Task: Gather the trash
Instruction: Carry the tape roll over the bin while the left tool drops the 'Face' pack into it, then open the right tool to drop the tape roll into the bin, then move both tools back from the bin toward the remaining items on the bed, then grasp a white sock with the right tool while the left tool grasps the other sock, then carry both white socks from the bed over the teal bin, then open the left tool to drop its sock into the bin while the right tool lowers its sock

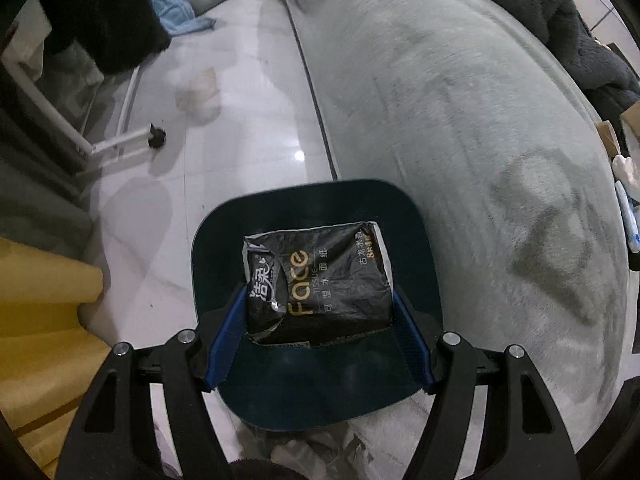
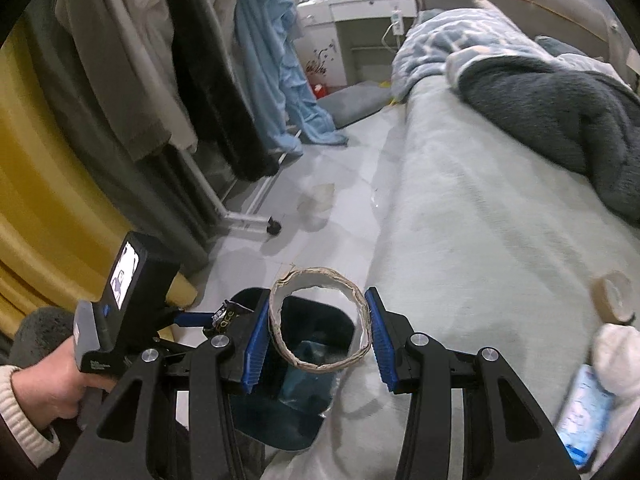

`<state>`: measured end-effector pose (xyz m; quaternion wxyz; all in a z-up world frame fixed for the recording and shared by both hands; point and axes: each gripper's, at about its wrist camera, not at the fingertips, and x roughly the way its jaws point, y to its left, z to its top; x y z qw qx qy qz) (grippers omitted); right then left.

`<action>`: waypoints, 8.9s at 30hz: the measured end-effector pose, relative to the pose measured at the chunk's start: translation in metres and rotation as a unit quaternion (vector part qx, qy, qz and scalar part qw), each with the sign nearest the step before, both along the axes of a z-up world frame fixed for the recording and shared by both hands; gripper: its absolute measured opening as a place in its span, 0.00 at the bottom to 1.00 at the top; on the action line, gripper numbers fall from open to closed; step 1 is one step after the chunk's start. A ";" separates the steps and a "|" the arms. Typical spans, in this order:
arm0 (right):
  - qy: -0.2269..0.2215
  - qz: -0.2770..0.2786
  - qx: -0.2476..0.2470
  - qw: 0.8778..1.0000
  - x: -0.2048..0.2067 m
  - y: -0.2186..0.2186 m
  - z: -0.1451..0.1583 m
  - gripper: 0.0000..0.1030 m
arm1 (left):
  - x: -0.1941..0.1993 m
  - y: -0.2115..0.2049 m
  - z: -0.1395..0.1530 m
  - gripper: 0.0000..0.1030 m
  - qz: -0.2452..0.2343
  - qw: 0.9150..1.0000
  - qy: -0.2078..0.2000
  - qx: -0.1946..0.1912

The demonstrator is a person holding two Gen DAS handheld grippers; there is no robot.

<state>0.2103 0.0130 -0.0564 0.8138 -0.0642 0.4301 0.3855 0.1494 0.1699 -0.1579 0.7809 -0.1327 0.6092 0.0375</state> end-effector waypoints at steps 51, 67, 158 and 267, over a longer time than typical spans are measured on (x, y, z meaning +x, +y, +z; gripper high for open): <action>0.013 0.045 -0.056 0.997 -0.011 0.050 -0.040 0.77 | -0.037 0.017 0.148 0.87 0.034 0.950 -0.306 0.057; -0.052 -0.009 -0.023 0.998 -0.014 -0.038 0.012 0.79 | -0.026 -0.044 0.175 0.88 0.003 0.936 -0.351 0.017; -0.025 -0.105 0.070 0.992 0.007 -0.298 -0.025 0.29 | 0.123 -0.324 0.099 0.53 -0.231 0.941 -0.244 -0.049; -0.001 0.071 -0.006 0.997 -0.022 0.031 0.005 0.29 | -0.013 0.010 -0.002 0.49 0.004 0.999 0.012 -0.030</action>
